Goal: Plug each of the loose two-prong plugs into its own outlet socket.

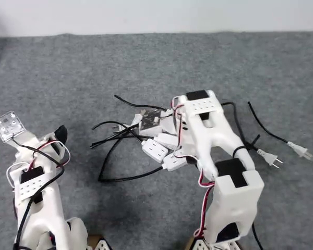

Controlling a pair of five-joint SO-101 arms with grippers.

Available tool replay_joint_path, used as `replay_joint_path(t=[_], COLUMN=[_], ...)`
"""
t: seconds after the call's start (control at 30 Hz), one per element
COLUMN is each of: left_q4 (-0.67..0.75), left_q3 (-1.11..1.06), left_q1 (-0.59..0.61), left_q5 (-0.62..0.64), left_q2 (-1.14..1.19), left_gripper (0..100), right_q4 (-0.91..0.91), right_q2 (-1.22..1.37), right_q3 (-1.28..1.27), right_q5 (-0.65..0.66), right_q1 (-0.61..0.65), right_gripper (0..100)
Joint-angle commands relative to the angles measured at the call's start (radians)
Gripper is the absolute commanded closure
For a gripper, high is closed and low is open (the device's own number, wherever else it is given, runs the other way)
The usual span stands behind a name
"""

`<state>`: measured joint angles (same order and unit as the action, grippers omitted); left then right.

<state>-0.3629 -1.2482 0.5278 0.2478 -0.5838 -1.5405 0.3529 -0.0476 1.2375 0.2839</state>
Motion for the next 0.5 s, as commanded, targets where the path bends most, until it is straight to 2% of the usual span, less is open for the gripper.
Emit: replay_joint_path(t=[0.0,0.07,0.47], left_q4=[0.028,0.028,0.028], left_q3=[0.019,0.019,0.019], left_q1=[-0.009,-0.009,-0.009], left_q5=[-0.009,-0.009,-0.009], left_q2=[-0.020,-0.020,-0.020], left_gripper=[68,68,68], right_q4=[-0.041,-0.044,0.076], right_q2=[-0.016,-0.008,0.090], right_q3=[0.071,0.069,-0.040], right_q5=[0.025,0.063,0.117], right_q1=[0.042,0.051,0.067], right_gripper=[65.6,62.5,67.8])
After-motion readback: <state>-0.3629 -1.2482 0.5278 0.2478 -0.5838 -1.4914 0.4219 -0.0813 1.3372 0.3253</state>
